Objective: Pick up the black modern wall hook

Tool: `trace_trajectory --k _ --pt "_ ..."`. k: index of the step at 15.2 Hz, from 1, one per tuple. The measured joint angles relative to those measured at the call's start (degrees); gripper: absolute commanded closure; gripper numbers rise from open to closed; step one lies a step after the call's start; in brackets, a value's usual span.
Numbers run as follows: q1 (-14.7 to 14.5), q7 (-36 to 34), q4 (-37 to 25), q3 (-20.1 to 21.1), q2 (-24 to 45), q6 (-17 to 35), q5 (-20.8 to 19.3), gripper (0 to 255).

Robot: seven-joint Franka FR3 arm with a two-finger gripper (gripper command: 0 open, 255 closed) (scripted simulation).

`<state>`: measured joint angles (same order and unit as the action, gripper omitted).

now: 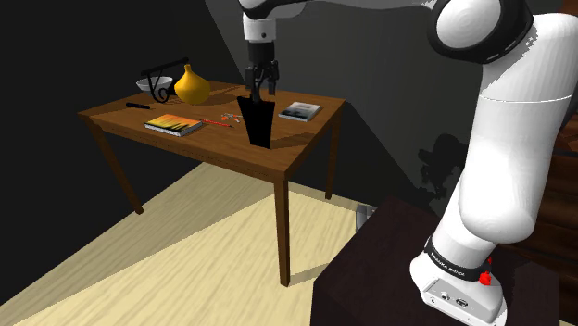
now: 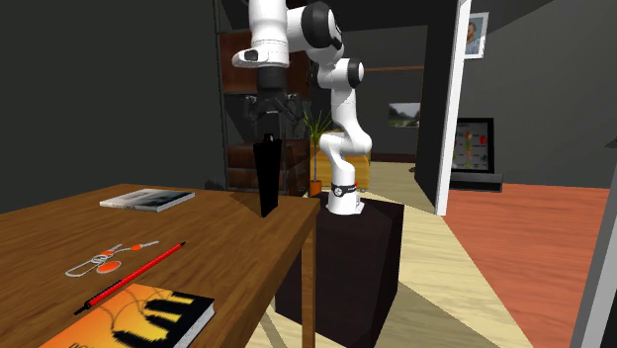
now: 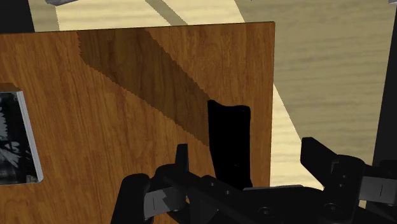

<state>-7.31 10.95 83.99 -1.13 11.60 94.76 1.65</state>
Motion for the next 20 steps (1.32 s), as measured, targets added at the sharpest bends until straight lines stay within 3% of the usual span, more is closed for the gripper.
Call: trace_trajectory --k 6,7,20 --pt "-0.02 0.18 3.83 0.02 0.14 4.00 0.01 0" --pt "-0.02 0.18 4.17 0.02 -0.01 4.20 0.00 255" --pt "-0.01 0.17 2.72 0.01 -0.07 2.70 0.00 255"
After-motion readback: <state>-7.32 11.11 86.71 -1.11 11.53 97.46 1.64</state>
